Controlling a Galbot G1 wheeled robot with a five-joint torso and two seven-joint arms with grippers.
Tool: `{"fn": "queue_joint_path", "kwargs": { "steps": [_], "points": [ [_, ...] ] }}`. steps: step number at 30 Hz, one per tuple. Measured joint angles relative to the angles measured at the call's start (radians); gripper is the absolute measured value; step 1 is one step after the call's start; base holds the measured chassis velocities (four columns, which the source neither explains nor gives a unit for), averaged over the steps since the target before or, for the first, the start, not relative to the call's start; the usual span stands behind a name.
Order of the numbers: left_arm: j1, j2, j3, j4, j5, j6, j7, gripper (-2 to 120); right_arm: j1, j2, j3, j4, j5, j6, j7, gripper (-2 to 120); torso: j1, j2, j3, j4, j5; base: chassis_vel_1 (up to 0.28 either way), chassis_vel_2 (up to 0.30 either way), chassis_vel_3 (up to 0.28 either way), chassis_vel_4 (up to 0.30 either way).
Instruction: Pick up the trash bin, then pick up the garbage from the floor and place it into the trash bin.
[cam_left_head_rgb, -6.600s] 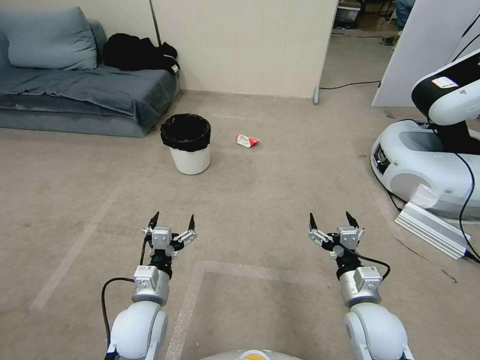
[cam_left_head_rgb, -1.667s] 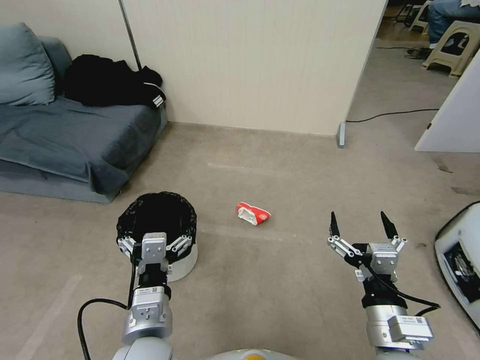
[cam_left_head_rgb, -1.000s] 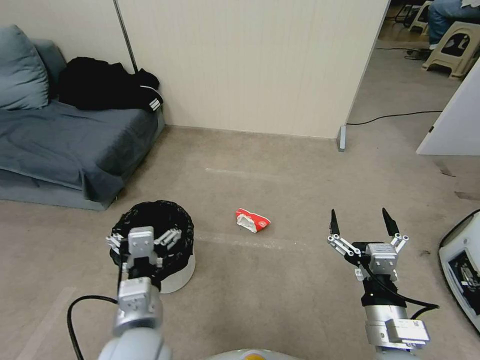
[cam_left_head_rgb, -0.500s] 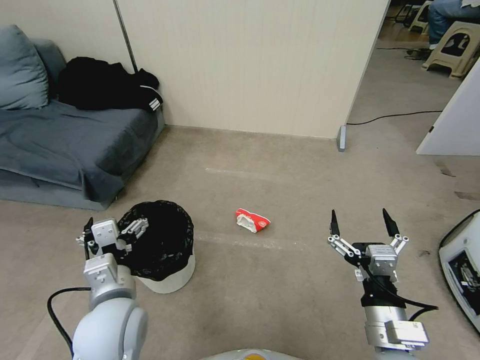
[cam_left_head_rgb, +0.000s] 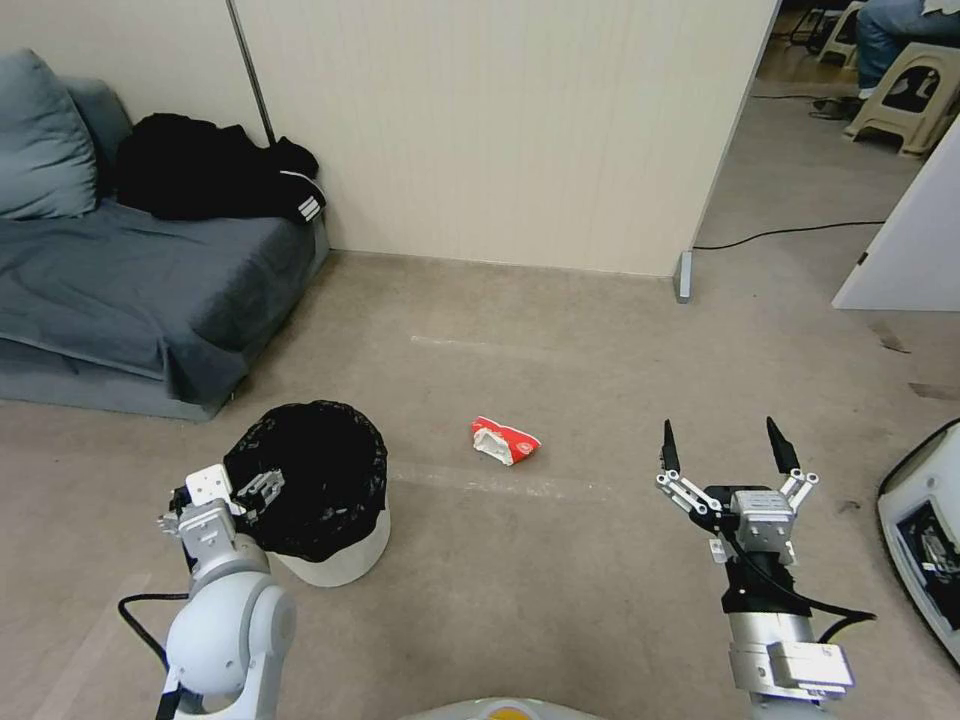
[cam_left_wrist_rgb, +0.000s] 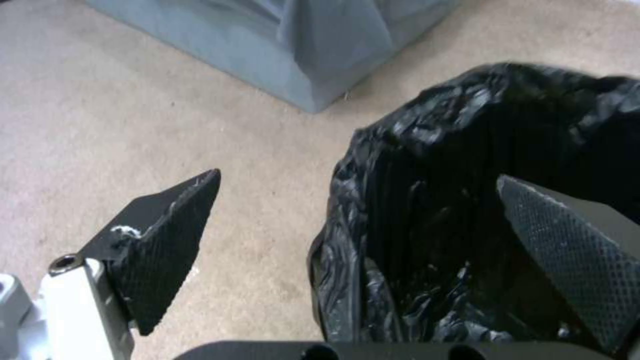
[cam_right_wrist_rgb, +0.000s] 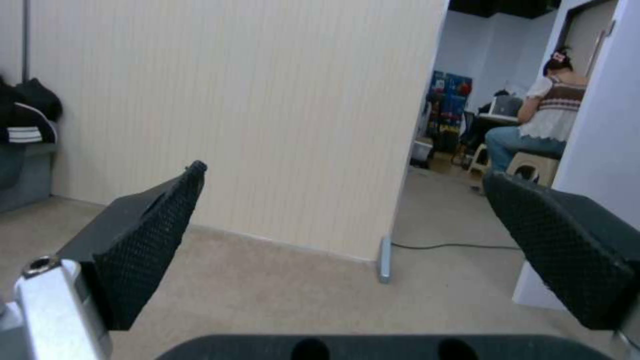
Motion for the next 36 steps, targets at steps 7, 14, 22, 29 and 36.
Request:
{"fn": "queue_joint_path", "kwargs": {
  "steps": [7, 14, 22, 29, 36],
  "points": [
    [-0.024, 0.001, -0.005, 0.081, -0.013, 0.003, -0.01, 100, -0.004, 0.0, -0.001, -0.007, 0.008, -0.002, -0.002, 100, 0.0, 0.0, 0.0, 0.0, -0.0001, 0.0, 0.0, 0.0, 0.0],
    [-0.049, 0.007, -0.013, 0.139, -0.02, 0.003, -0.021, 100, -0.004, 0.0, 0.002, -0.011, 0.007, -0.001, -0.002, 100, 0.0, 0.0, 0.0, 0.0, 0.0, 0.0, 0.0, 0.0, 0.0],
    [-0.077, 0.008, -0.023, 0.213, -0.038, 0.003, -0.03, 100, -0.001, 0.0, 0.001, -0.017, 0.008, -0.001, -0.004, 100, 0.0, 0.0, 0.0, 0.0, 0.0004, 0.0, 0.0, 0.0, 0.0],
    [-0.098, 0.007, -0.03, 0.264, -0.038, -0.007, -0.035, 99, 0.005, 0.0, 0.001, -0.023, 0.01, -0.002, -0.004, 100, 0.0, 0.0, 0.0, 0.0006, 0.002, 0.0, 0.0, 0.0, 0.0],
    [-0.103, 0.003, -0.03, 0.276, -0.038, -0.008, -0.035, 98, 0.006, 0.0, 0.001, -0.026, 0.011, -0.002, -0.005, 100, 0.0, 0.0, 0.0, 0.0004, 0.001, 0.0, 0.0, 0.0, 0.0]
  ]
}}
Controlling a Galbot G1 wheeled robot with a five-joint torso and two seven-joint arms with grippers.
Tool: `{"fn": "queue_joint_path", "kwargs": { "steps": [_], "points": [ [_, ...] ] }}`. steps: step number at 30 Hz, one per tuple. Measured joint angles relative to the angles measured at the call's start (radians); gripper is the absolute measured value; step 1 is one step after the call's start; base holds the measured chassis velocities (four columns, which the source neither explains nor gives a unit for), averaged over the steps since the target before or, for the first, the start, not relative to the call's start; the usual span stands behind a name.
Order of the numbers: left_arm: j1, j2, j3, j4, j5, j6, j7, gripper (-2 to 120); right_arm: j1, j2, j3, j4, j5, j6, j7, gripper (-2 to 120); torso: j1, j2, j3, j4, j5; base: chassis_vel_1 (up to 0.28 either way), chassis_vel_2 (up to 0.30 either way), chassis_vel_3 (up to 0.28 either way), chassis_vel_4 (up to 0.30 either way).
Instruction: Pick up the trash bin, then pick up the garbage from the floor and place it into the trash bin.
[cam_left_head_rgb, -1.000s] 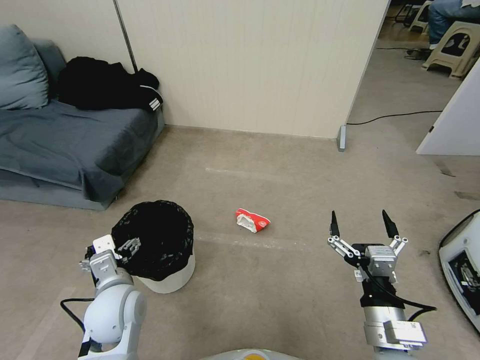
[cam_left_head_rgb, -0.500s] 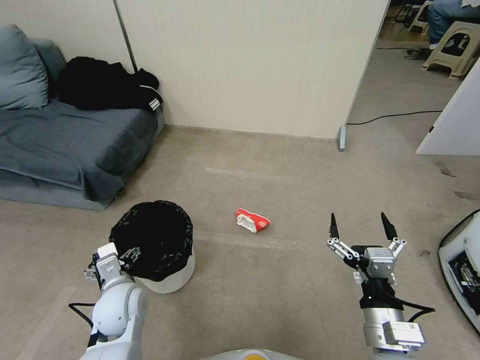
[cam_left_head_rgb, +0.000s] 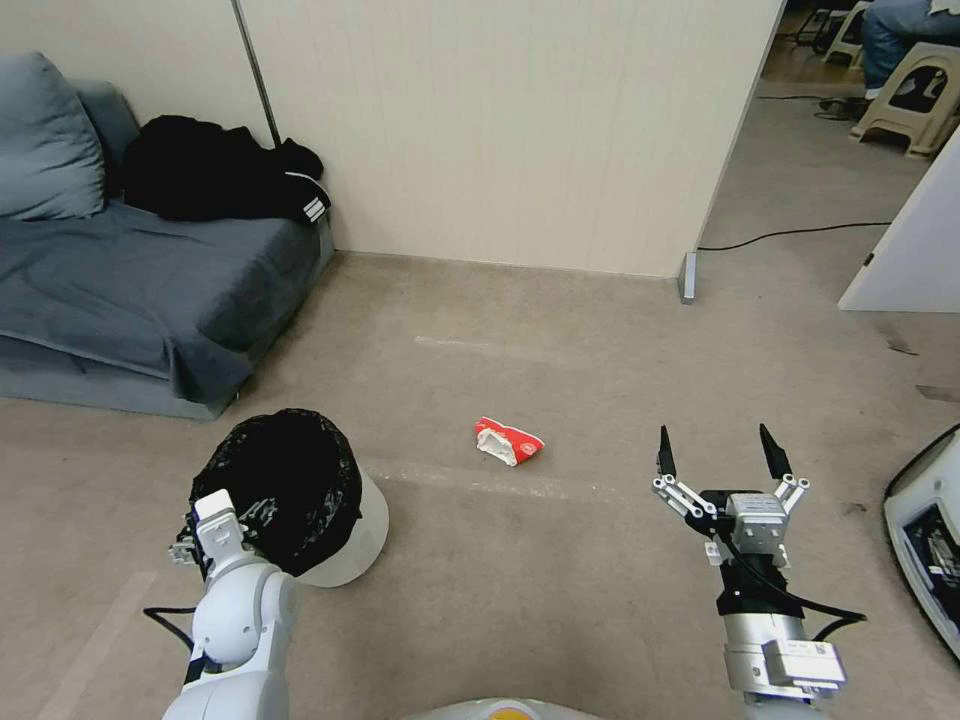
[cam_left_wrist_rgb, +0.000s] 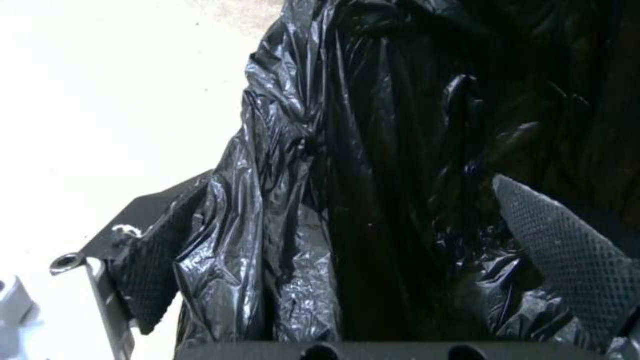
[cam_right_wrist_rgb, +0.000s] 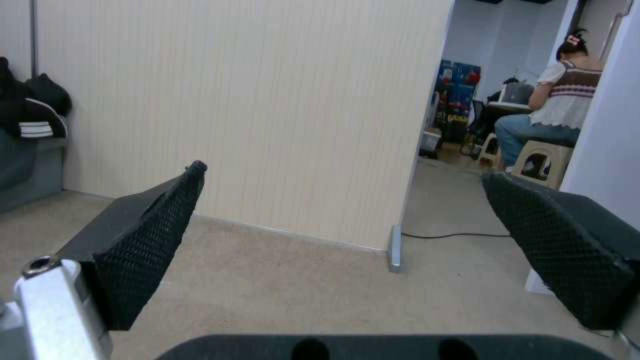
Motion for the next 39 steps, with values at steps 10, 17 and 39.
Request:
{"fn": "queue_joint_path", "kwargs": {
  "steps": [10, 17, 39],
  "points": [
    [0.003, -0.009, 0.01, 0.003, -0.001, 0.001, -0.002, 78, 0.0, 0.0, 0.0, -0.003, 0.0, 0.0, -0.001, 100, 0.0, 0.0, 0.0, -0.0001, 0.0003, 0.0, 0.0, 0.0, 0.0],
    [0.005, -0.018, 0.027, -0.005, -0.001, 0.001, -0.005, 63, -0.001, 0.0, -0.001, 0.0, -0.001, 0.0, -0.001, 100, 0.0, 0.0, 0.0, -0.0002, -0.0003, 0.0, 0.0, 0.0, 0.0],
    [0.05, -0.041, 0.084, -0.084, -0.01, 0.029, -0.037, 32, -0.004, 0.0, -0.01, 0.008, -0.014, -0.003, -0.002, 100, 0.0, 0.0, 0.0, -0.0004, -0.0014, 0.0, 0.0, 0.0, 0.0]
  ]
}}
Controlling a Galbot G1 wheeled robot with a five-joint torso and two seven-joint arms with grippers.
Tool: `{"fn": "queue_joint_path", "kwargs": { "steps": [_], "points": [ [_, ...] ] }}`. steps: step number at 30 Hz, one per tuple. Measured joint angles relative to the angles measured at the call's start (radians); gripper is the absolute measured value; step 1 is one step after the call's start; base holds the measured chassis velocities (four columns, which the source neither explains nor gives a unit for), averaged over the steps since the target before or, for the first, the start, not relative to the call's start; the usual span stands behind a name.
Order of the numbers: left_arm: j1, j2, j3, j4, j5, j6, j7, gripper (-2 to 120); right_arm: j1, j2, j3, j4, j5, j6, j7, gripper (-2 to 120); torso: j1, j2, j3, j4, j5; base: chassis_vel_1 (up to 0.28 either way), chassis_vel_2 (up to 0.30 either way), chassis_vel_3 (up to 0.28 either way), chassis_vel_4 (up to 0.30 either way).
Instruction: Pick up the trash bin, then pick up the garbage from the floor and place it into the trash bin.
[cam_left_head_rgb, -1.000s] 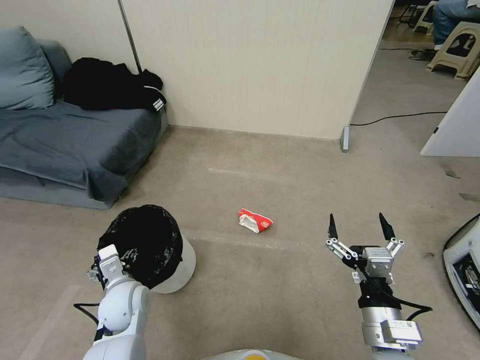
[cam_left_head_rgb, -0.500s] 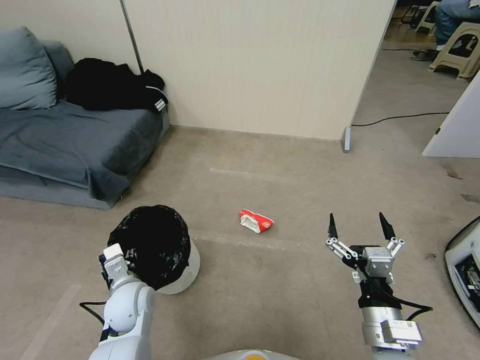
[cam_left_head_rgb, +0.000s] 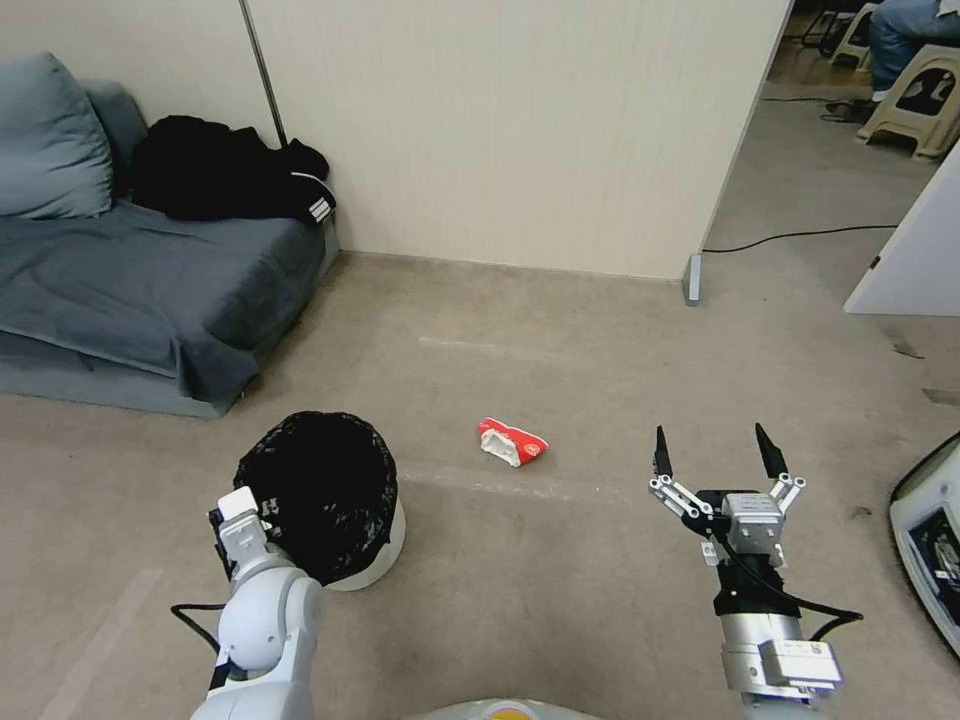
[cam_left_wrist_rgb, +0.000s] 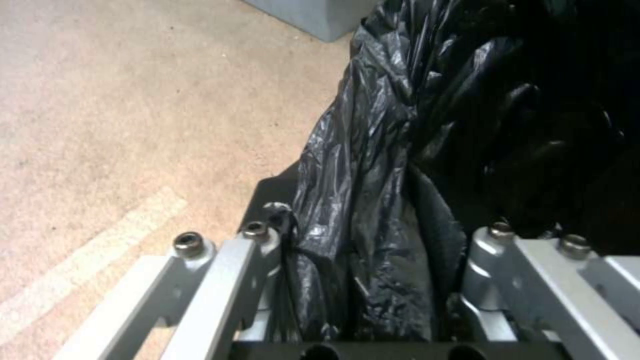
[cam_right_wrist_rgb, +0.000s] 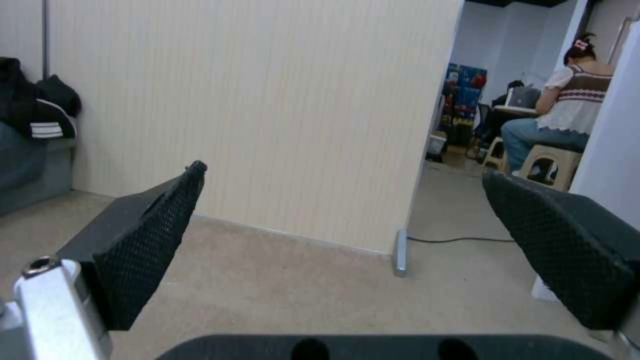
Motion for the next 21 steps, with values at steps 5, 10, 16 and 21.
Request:
{"fn": "queue_joint_path", "kwargs": {
  "steps": [5, 10, 16, 21],
  "points": [
    [0.022, -0.007, 0.028, -0.047, -0.038, 0.025, -0.018, 30, 0.0, 0.0, -0.003, 0.003, -0.001, -0.001, 0.0, 100, 0.0, 0.0, 0.0, 0.0002, -0.0001, 0.0, 0.0, 0.0, 0.0],
    [0.052, -0.005, 0.065, -0.128, -0.074, 0.052, -0.021, 21, 0.002, 0.0, -0.002, 0.008, -0.001, -0.002, 0.001, 100, 0.0, 0.0, 0.0, -0.0003, -0.0014, 0.0, 0.0, 0.0, 0.0],
    [0.083, 0.001, 0.098, -0.216, -0.098, 0.077, -0.016, 9, 0.005, 0.0, -0.002, 0.012, -0.001, -0.002, 0.004, 100, 0.0, 0.0, 0.0, -0.0009, -0.0025, 0.0, 0.0, 0.0, 0.0],
    [0.11, 0.0, 0.126, -0.315, -0.104, 0.085, -0.013, 1, 0.008, 0.0, -0.005, 0.015, -0.008, -0.002, 0.004, 100, 0.0, 0.0, 0.0, -0.0006, -0.0007, 0.0, 0.0, 0.0, 0.0]
  ]
}}
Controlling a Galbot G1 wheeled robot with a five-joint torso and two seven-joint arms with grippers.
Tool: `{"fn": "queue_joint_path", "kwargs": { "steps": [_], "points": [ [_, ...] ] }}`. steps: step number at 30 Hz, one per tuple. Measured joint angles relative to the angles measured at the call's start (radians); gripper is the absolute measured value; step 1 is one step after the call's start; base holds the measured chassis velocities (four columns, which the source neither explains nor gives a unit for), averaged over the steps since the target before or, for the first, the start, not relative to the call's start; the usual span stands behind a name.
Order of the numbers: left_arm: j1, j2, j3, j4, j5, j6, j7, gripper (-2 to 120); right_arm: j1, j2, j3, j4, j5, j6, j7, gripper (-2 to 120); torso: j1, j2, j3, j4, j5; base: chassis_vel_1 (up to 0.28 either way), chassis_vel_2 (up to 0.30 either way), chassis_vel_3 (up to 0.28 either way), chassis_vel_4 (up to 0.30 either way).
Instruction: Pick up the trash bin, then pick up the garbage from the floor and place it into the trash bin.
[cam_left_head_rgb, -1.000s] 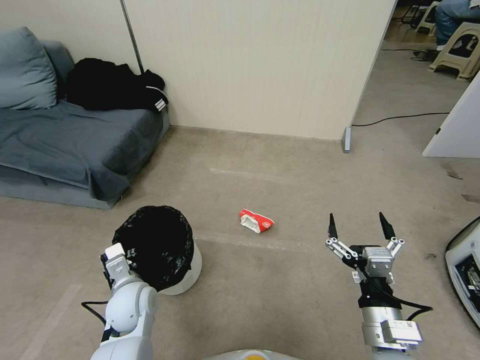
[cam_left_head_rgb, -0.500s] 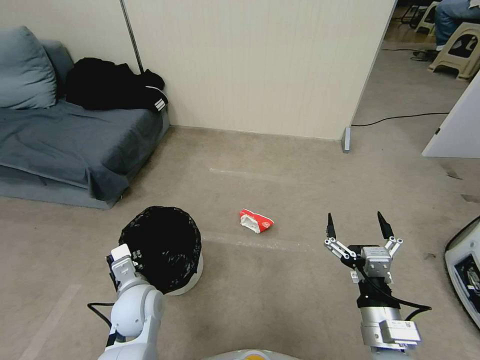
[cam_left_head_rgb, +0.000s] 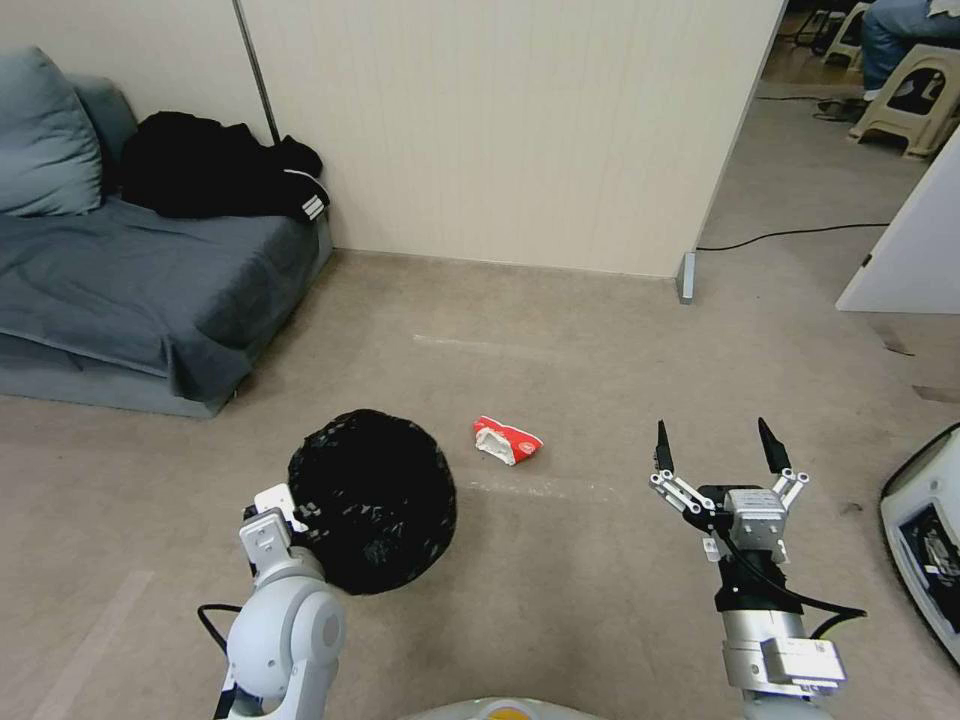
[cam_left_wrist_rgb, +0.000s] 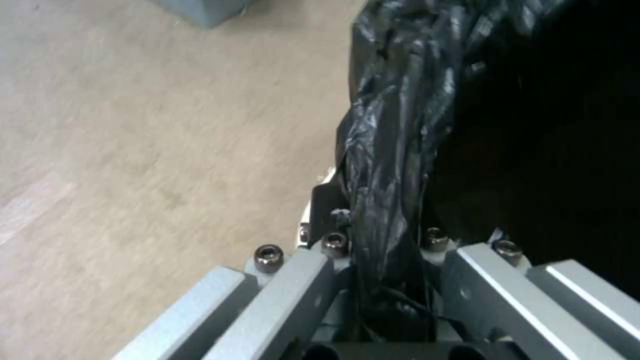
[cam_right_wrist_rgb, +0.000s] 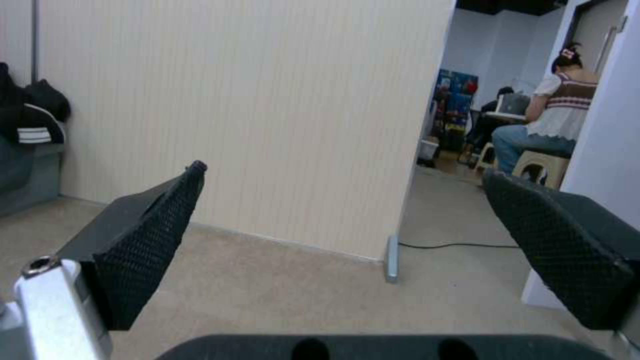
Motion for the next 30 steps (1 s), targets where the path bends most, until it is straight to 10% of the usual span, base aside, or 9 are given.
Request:
{"fn": "queue_joint_path", "kwargs": {
  "steps": [30],
  "points": [
    [0.164, 0.042, 0.11, -0.222, 0.19, -0.053, 0.07, 1, 0.01, 0.0, 0.006, 0.015, -0.065, 0.088, -0.012, 100, 0.0, 0.0, 0.0, 0.0006, 0.001, 0.0, 0.0, 0.0, 0.0]
  ]
}}
